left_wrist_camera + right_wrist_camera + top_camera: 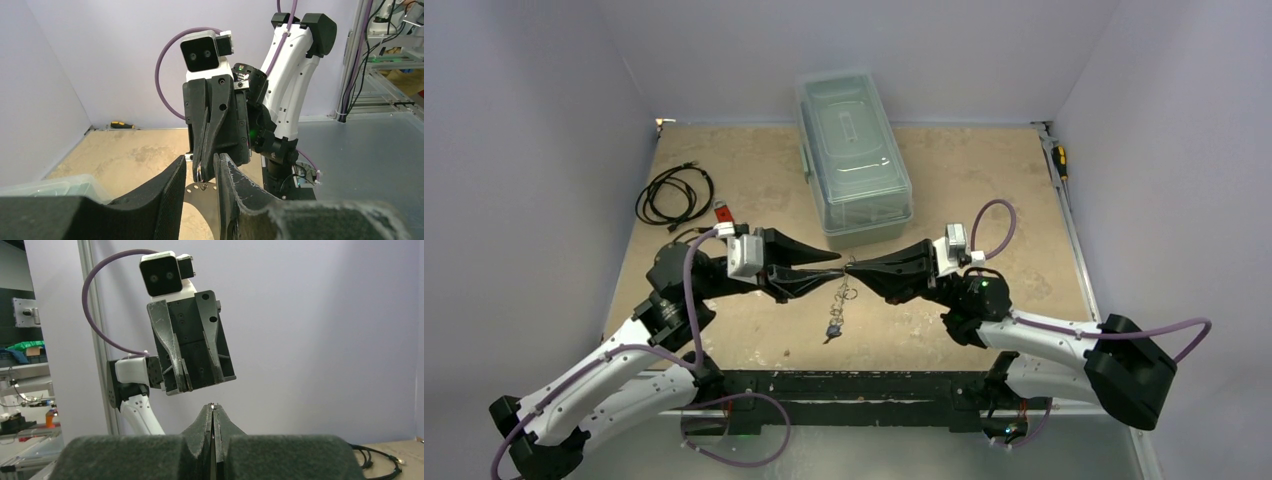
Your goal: Put the keys on the keyring
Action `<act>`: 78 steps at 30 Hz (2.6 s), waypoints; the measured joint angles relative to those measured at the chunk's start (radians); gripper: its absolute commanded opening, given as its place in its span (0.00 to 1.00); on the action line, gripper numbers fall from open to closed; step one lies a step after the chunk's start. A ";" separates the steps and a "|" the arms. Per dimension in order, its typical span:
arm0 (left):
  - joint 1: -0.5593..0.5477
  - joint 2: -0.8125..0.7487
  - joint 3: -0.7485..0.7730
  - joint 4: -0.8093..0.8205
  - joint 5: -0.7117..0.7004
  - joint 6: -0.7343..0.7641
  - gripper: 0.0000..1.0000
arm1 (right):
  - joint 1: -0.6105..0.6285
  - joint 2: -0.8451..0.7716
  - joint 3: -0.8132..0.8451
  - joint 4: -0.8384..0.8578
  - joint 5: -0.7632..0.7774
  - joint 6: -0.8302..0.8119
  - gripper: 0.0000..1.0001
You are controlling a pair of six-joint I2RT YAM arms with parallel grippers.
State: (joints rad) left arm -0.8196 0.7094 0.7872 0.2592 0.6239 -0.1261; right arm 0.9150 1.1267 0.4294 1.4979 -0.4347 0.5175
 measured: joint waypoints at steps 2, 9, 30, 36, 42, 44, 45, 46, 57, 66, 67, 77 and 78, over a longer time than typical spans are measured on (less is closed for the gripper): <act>0.000 0.007 0.000 0.005 0.000 -0.008 0.32 | 0.000 0.001 0.000 0.002 0.000 0.009 0.00; 0.000 0.005 0.000 0.013 -0.001 -0.021 0.38 | 0.000 0.001 0.000 0.007 0.000 0.023 0.00; 0.000 0.005 0.000 0.044 -0.004 -0.075 0.34 | 0.000 0.001 0.039 0.014 -0.002 0.060 0.00; 0.000 0.008 -0.002 0.048 -0.020 -0.083 0.39 | 0.000 -0.002 0.050 0.014 -0.001 0.067 0.00; 0.000 0.014 -0.026 0.065 -0.031 -0.102 0.30 | 0.000 -0.002 0.059 0.014 -0.002 0.068 0.00; 0.000 0.019 -0.034 0.070 -0.033 -0.108 0.29 | 0.000 -0.002 0.063 0.015 -0.002 0.070 0.00; 0.000 0.022 -0.035 0.072 -0.034 -0.111 0.28 | 0.000 -0.002 0.065 0.015 -0.002 0.071 0.00; 0.000 0.026 -0.037 0.079 -0.034 -0.117 0.27 | 0.000 -0.002 0.066 0.015 -0.002 0.071 0.00; 0.000 0.047 -0.046 0.133 -0.029 -0.131 0.20 | -0.002 -0.001 0.076 0.016 -0.002 0.078 0.00; 0.000 0.053 -0.049 0.146 -0.030 -0.145 0.13 | -0.006 0.020 0.083 0.027 -0.003 0.093 0.00; 0.000 0.053 -0.049 0.147 -0.030 -0.145 0.11 | -0.006 0.023 0.083 0.030 -0.002 0.094 0.00; 0.000 0.049 -0.050 0.154 -0.049 -0.144 0.00 | -0.013 0.045 0.103 0.035 -0.005 0.120 0.00; -0.001 0.047 -0.050 0.150 -0.055 -0.144 0.00 | -0.013 0.046 0.103 0.034 -0.004 0.124 0.02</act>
State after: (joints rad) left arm -0.8204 0.7563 0.7372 0.4095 0.5686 -0.2699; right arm 0.9016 1.1725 0.5327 1.5322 -0.4389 0.6415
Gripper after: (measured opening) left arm 0.009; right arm 0.007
